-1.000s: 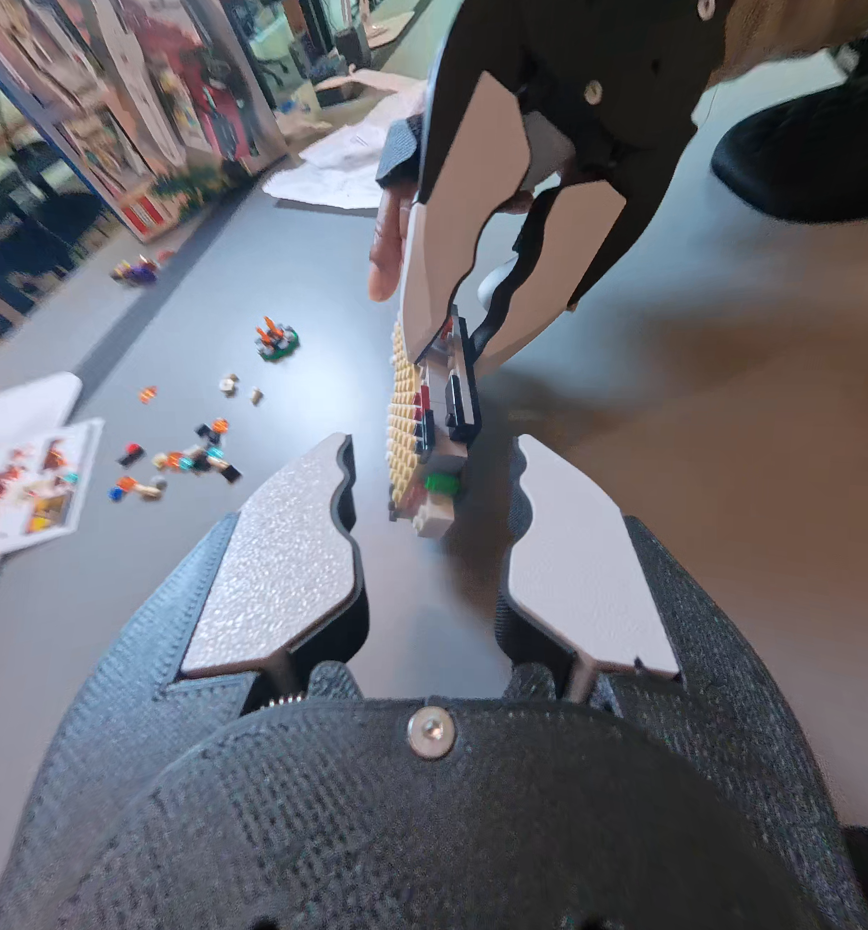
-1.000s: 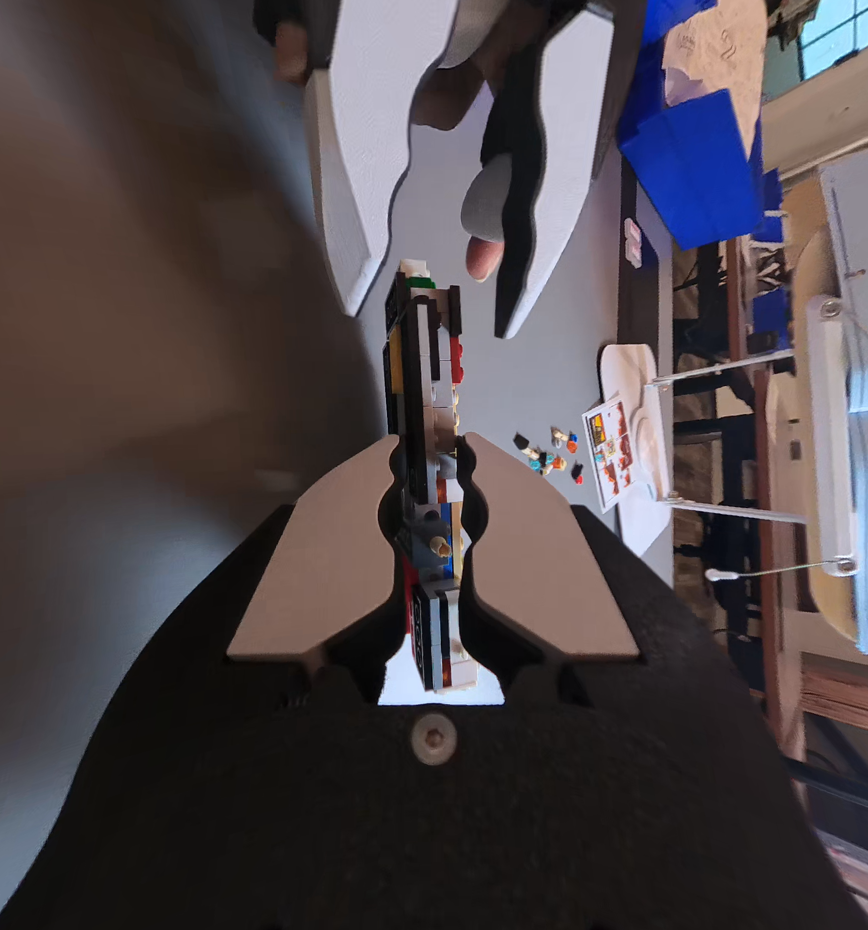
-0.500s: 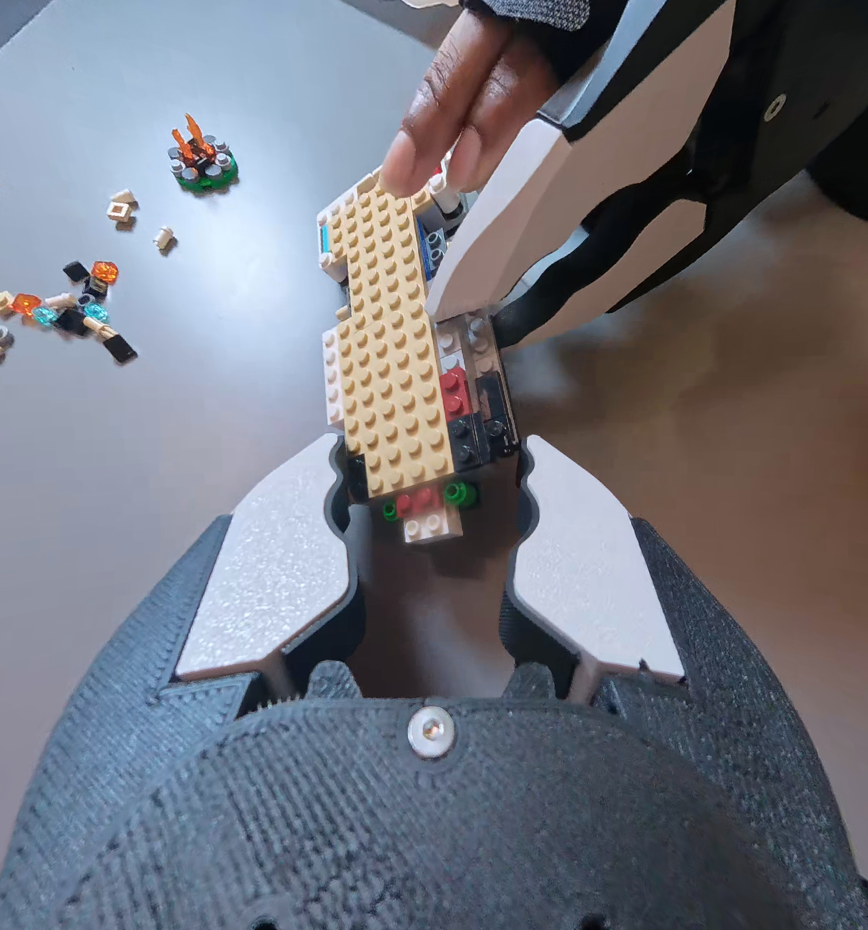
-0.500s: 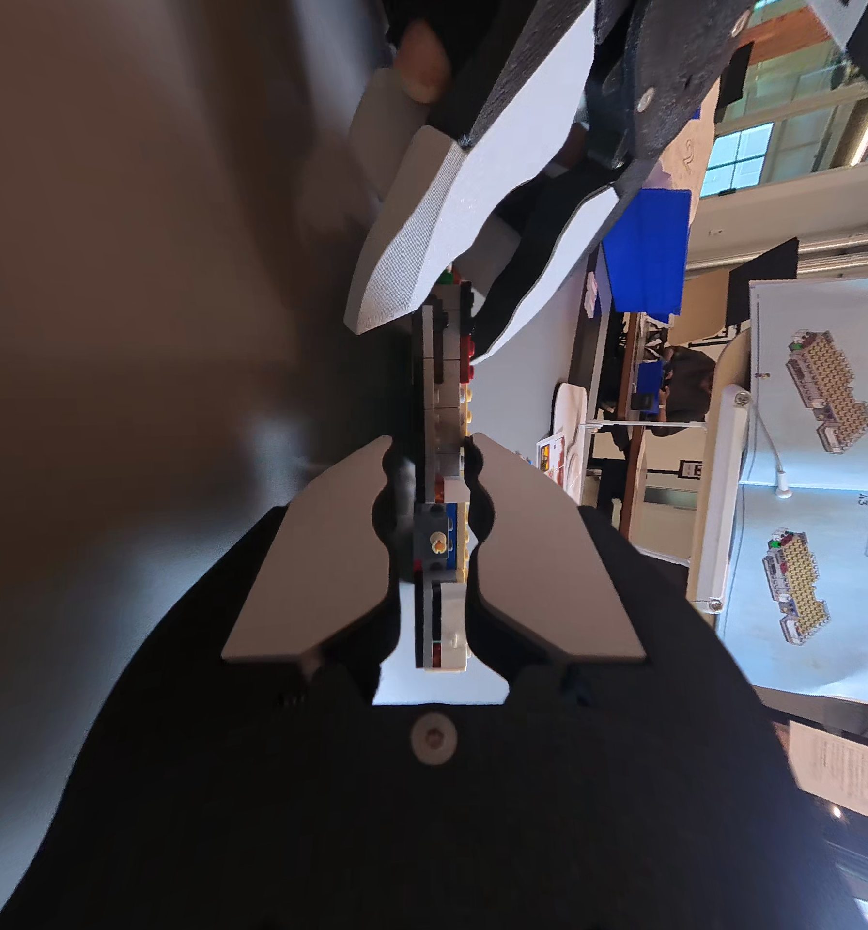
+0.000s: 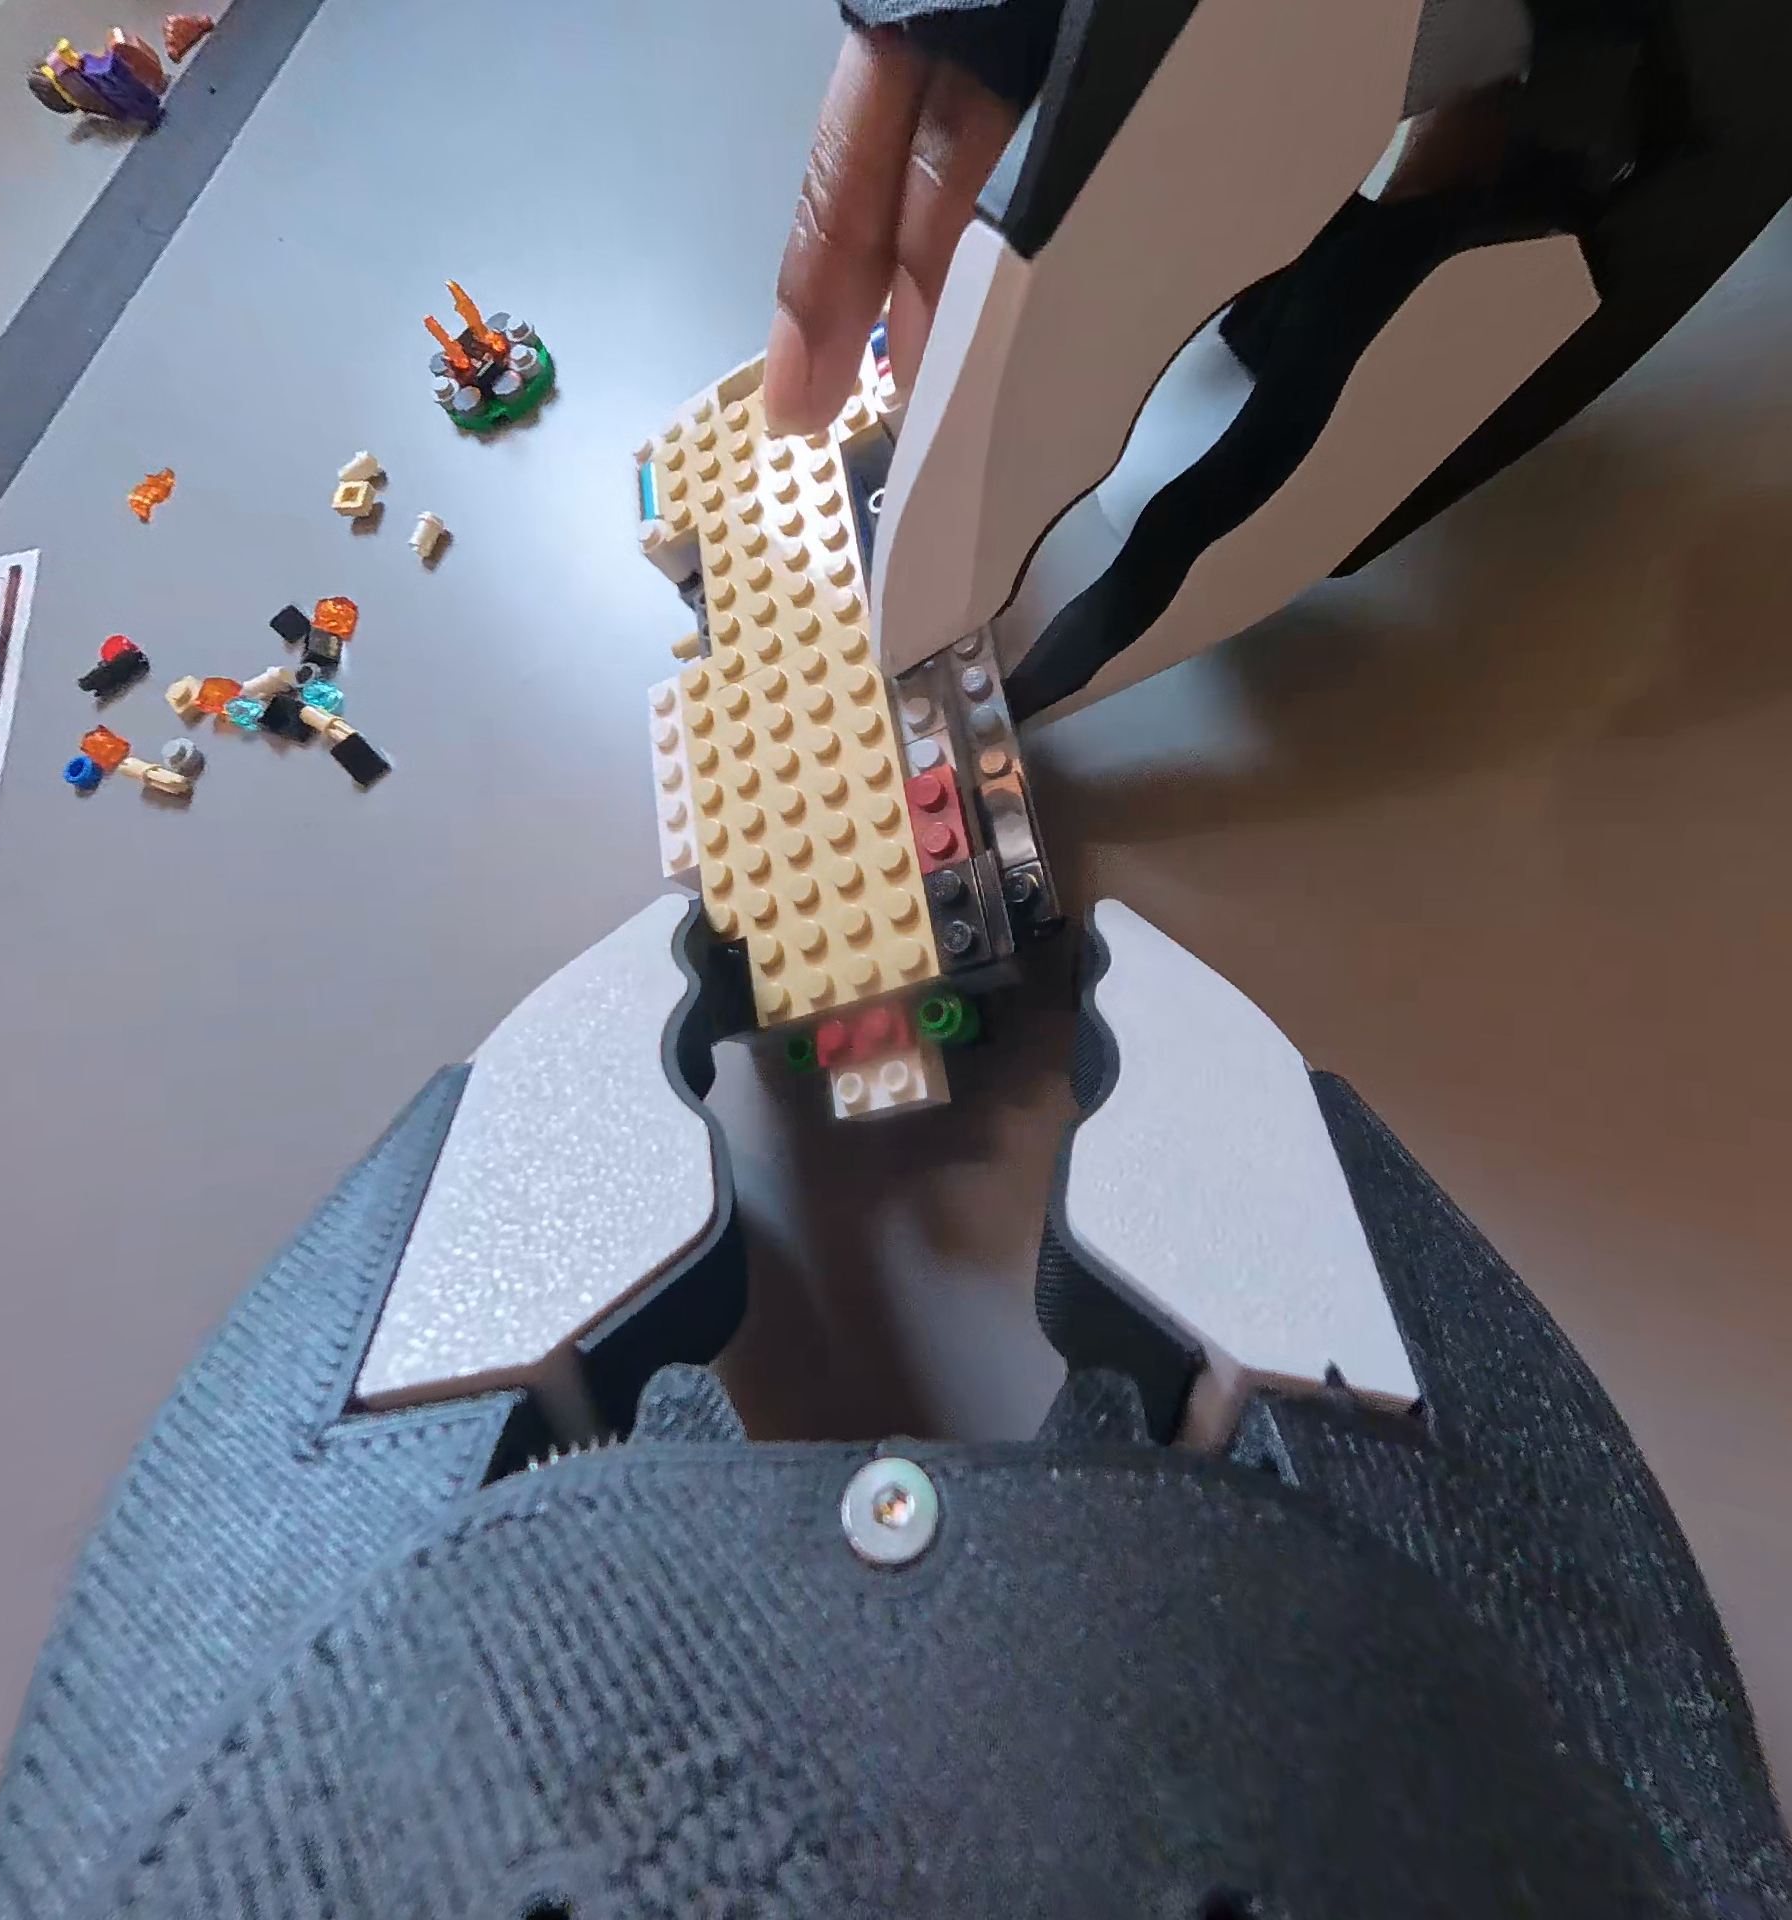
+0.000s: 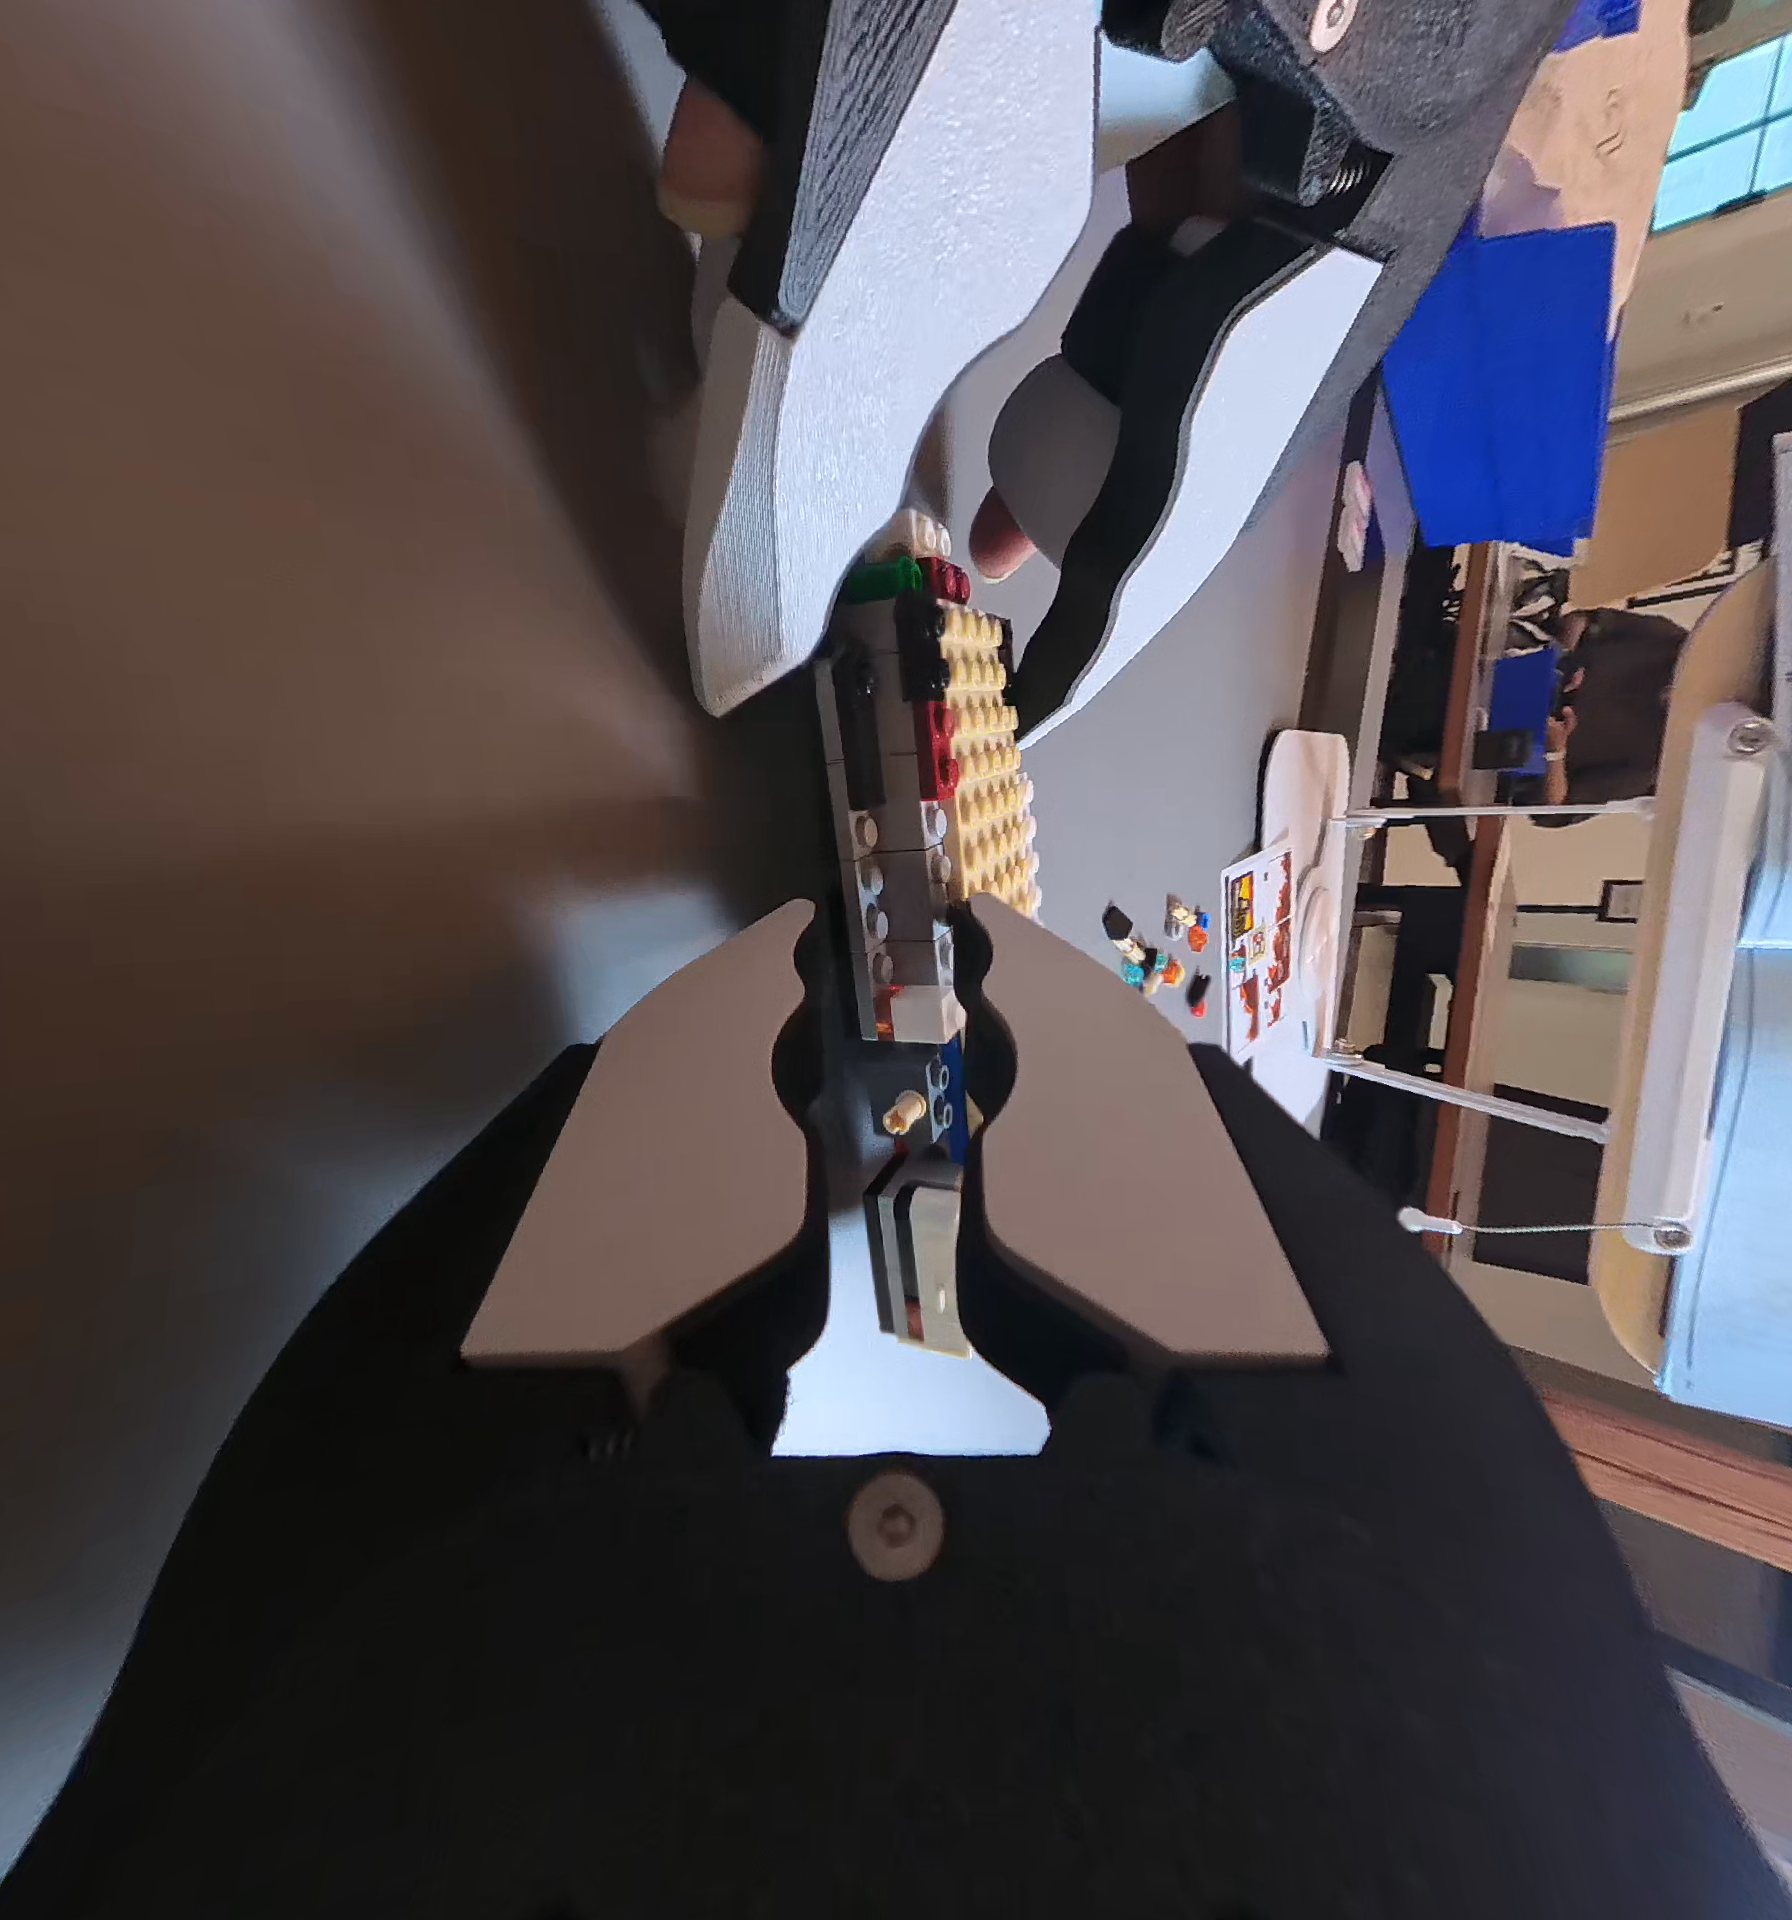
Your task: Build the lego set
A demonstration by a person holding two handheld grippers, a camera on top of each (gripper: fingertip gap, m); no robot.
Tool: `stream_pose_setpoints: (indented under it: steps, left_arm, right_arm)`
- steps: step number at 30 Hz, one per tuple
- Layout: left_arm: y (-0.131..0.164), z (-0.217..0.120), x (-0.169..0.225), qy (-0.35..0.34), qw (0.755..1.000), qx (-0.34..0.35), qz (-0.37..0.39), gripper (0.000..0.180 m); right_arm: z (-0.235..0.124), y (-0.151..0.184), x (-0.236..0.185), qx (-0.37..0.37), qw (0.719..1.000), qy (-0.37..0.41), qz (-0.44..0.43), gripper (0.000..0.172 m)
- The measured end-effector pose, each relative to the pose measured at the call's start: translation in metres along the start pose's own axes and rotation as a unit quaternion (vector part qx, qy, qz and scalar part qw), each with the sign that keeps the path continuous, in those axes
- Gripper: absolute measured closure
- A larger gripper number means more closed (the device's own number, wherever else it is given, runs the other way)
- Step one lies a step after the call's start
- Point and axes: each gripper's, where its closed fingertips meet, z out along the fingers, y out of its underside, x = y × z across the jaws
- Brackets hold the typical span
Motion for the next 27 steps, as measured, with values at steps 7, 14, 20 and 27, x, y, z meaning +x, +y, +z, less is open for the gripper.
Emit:
stream_pose_setpoints:
  steps: [7,14,20,27]
  left_arm:
    - [-0.003,-0.002,0.003,0.038,0.998,0.023,-0.047,0.113]
    - [-0.014,-0.01,-0.001,0.046,0.995,0.063,-0.061,0.111]
    - [-0.052,-0.05,-0.038,-0.036,0.972,0.219,-0.081,0.135]
    - [-0.057,-0.104,-0.091,-0.167,0.924,0.319,-0.125,0.18]
  right_arm:
    - [0.004,0.001,-0.008,0.003,0.999,-0.027,0.026,0.15]
    - [-0.008,-0.012,0.003,0.06,0.986,-0.054,0.147,0.137]
    - [-0.037,0.004,0.056,0.138,0.935,0.016,0.326,0.139]
    - [-0.054,0.046,0.122,0.174,0.881,0.141,0.417,0.172]
